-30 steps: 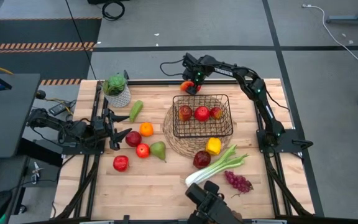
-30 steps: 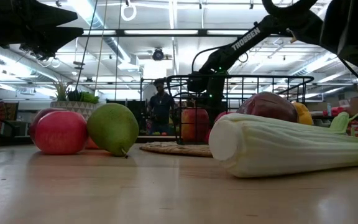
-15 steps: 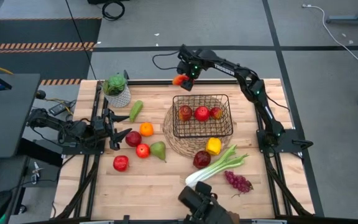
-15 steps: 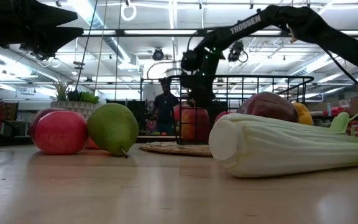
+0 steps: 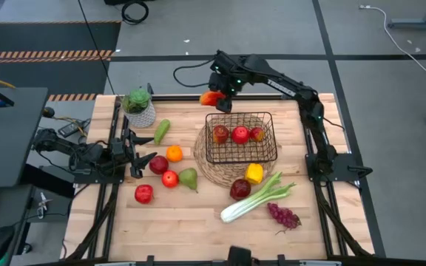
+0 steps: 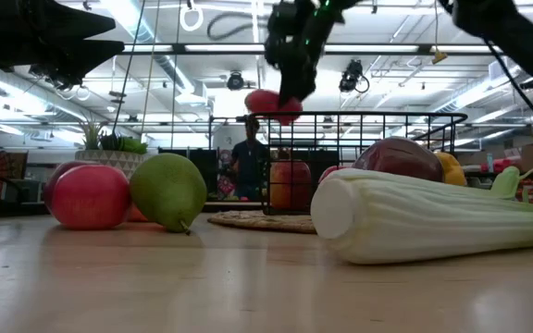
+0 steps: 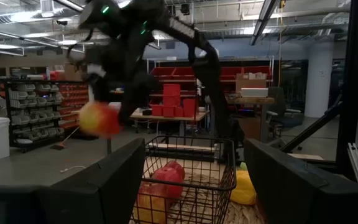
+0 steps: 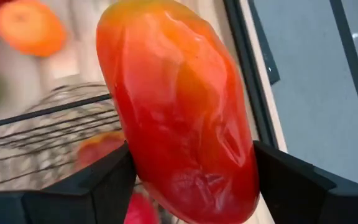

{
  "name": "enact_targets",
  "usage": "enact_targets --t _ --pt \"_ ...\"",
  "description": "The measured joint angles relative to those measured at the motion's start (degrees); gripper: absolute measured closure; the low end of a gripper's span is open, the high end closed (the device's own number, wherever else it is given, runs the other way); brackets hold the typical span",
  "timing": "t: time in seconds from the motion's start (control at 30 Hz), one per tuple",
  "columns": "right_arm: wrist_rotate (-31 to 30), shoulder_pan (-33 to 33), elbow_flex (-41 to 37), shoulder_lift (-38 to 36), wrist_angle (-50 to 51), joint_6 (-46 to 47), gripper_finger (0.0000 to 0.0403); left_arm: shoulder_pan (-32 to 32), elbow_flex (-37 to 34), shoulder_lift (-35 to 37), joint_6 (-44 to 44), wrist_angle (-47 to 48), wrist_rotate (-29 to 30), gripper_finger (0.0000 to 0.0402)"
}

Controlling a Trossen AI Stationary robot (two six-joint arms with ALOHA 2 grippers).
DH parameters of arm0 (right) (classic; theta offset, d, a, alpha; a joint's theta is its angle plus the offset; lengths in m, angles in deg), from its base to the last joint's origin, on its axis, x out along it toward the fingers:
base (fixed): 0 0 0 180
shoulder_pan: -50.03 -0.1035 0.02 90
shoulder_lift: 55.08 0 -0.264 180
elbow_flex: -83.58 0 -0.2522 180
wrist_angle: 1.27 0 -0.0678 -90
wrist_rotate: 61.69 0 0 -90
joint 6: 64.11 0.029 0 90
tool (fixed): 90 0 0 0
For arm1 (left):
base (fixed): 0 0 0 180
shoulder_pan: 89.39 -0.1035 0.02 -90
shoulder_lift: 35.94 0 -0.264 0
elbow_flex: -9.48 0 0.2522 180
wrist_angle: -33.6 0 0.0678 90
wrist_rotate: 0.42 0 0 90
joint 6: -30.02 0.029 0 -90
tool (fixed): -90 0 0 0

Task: Build produce basket
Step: Put the red mango into the black wire basket

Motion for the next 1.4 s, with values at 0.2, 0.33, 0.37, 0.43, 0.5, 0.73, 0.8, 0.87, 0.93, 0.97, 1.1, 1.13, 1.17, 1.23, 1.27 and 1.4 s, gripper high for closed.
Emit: enact_targets --t 0.2,0.33,0.37,0.43,0.5,0.73,0.8,0.87,0.93,0.97,1.1,1.13,1.17,1.23,1.27,1.4 --pt "6.49 -4.05 0.02 -7.2 0.06 0.29 0.0101 -0.02 -0.01 0.01 0.01 0.0 0.0 0.012" --pt "11.16 -6.77 0.02 -10.55 2.7 3.23 0.0098 0.0 -0.01 -0.01 0.01 0.0 0.0 0.012" --pt "11.41 -7.59 0.02 -11.22 3.98 3.67 0.0098 -0.02 0.0 0.01 0.01 -0.01 -0.02 0.012" --pt "10.96 -9.39 0.02 -12.12 6.74 4.59 0.0098 -0.02 -0.01 -0.01 0.01 0.0 -0.02 0.012" --pt "8.87 -11.4 -0.26 -12.61 8.47 5.96 0.0098 -0.02 0.0 -0.01 0.01 0.0 0.0 0.012" --pt "-9.07 -19.62 -5.29 -13.58 10.29 10.08 0.0098 -0.01 -0.02 -0.01 0.01 0.0 0.0 0.012" --pt "-14.92 -22.09 -7.81 -13.51 10.85 10.78 0.0098 -0.01 -0.01 -0.01 0.01 0.0 0.0 0.012" --pt "-18.9 -24.36 -10.62 -13.49 10.74 10.87 0.0098 0.0 -0.02 -0.01 0.0 0.0 -0.02 0.012" --pt "-22.97 -26.53 -13.11 -13.38 10.62 11.7 0.0098 -0.02 -0.02 0.01 0.0 0.0 -0.02 0.012" --pt "-25.65 -27.56 -14.17 -13.38 10.61 12.31 0.0098 0.0 0.0 -0.01 0.01 0.0 -0.02 0.012" --pt "-37.81 -31.51 -18.08 -13.38 10.97 13.92 0.0098 0.0 -0.01 -0.01 0.01 -0.01 -0.02 0.012" --pt "-40.88 -32.55 -18.88 -13.38 11.11 14.01 0.0098 -0.01 0.0 -0.01 -0.01 -0.02 0.0 0.012" --pt "-44.1 -33.51 -19.71 -13.38 11.19 14.0 0.0098 -0.02 -0.02 -0.01 0.0 0.0 -0.01 0.012" --pt "-49.95 -35.25 -21.41 -13.38 11.21 13.75 0.0098 -0.02 -0.02 0.0 0.01 -0.02 0.0 0.012" --pt "-52.32 -35.97 -22.13 -13.36 11.26 13.7 0.0098 0.0 -0.02 0.0 0.01 0.0 -0.02 0.012" --pt "-59.96 -38.8 -24.15 -13.4 11.36 13.59 0.0098 0.0 -0.02 -0.01 0.01 0.0 0.0 0.012"
